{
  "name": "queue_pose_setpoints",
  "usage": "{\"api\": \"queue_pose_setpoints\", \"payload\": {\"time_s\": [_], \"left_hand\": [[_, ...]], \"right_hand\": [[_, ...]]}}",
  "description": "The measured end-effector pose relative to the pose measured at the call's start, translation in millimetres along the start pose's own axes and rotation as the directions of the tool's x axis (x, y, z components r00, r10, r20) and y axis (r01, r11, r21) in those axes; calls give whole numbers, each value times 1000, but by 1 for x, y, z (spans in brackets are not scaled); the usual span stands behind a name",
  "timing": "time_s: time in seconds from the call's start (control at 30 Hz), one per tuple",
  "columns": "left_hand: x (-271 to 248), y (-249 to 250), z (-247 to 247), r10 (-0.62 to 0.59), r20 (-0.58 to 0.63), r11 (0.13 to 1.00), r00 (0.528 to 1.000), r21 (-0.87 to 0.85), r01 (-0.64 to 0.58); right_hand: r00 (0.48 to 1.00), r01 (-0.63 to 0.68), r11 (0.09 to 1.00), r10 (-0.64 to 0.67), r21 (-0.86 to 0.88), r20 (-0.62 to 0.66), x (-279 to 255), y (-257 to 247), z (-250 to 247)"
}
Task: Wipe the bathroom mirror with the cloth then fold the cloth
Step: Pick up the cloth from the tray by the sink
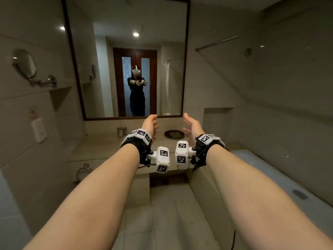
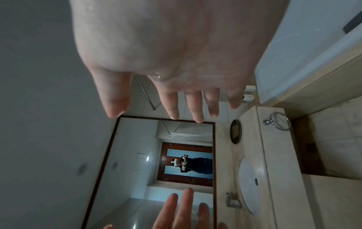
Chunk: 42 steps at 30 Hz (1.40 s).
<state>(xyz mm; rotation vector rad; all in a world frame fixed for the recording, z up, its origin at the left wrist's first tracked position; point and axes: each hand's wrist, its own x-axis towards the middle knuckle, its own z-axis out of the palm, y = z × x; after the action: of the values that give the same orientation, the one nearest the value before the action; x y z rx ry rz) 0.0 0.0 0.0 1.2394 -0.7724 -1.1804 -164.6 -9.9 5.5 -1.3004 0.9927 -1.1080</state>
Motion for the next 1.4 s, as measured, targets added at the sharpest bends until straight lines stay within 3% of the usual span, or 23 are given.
{"api": "queue_pose_setpoints", "payload": {"time_s": [0.2, 0.4, 0.67, 0.83, 1.07, 1.4], "left_hand": [[39, -31, 1, -53, 15, 996, 998, 69, 52], [103, -42, 34, -79, 43, 995, 996, 62, 76], [210, -55, 86, -72, 45, 996, 996, 46, 70], [286, -50, 97, -74, 18, 997, 997, -2, 74], [389, -67, 101, -133, -8, 991, 991, 1, 133], [578, -53, 88, -181, 26, 983, 983, 12, 181]], "right_hand": [[997, -69, 997, 68, -28, -43, 23, 29, -18], [991, -112, 993, 109, -34, -72, 88, 46, -45], [988, -154, 986, 152, -68, -39, 202, 72, -79], [981, -193, 979, 193, -57, -12, 286, 70, -99], [958, -275, 957, 281, -90, 61, 390, 111, -91], [957, -288, 955, 286, -73, -45, 555, 143, -69]]}}
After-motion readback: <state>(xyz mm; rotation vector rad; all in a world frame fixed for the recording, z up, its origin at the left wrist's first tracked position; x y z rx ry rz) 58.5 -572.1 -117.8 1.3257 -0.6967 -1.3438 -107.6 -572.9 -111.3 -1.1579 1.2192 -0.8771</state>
